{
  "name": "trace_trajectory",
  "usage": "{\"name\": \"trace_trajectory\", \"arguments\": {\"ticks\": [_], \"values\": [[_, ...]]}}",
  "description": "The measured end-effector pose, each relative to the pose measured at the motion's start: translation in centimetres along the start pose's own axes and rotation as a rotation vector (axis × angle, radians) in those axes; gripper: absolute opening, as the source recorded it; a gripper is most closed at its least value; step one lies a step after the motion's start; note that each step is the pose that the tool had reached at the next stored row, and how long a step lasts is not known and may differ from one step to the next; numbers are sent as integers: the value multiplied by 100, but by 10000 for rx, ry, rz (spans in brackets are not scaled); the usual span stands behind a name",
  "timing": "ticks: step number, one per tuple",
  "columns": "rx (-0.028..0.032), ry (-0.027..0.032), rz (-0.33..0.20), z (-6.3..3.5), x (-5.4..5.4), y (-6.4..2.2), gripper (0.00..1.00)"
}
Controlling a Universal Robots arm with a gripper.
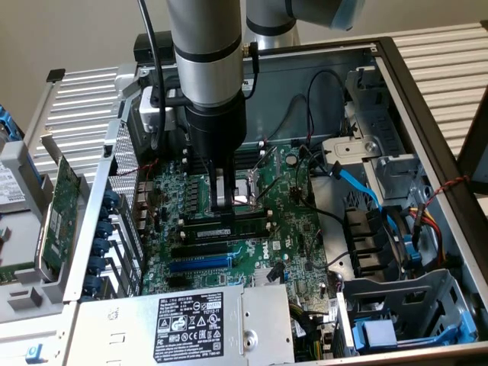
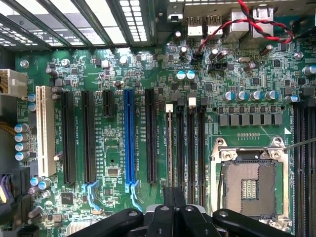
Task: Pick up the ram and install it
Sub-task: 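Press down the ram until it locks into place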
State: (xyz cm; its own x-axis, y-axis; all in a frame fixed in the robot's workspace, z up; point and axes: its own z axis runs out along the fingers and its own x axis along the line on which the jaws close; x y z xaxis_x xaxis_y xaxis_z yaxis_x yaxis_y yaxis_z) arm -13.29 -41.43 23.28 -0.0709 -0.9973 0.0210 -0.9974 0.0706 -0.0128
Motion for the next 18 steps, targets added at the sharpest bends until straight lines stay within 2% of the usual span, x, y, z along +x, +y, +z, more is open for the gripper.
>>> {"name": "trace_trajectory", "arguments": {"ticks": [7, 18], "values": [[3, 0, 0, -65, 1, -1, 11], [3, 0, 1, -67, 1, -1, 11]]}}
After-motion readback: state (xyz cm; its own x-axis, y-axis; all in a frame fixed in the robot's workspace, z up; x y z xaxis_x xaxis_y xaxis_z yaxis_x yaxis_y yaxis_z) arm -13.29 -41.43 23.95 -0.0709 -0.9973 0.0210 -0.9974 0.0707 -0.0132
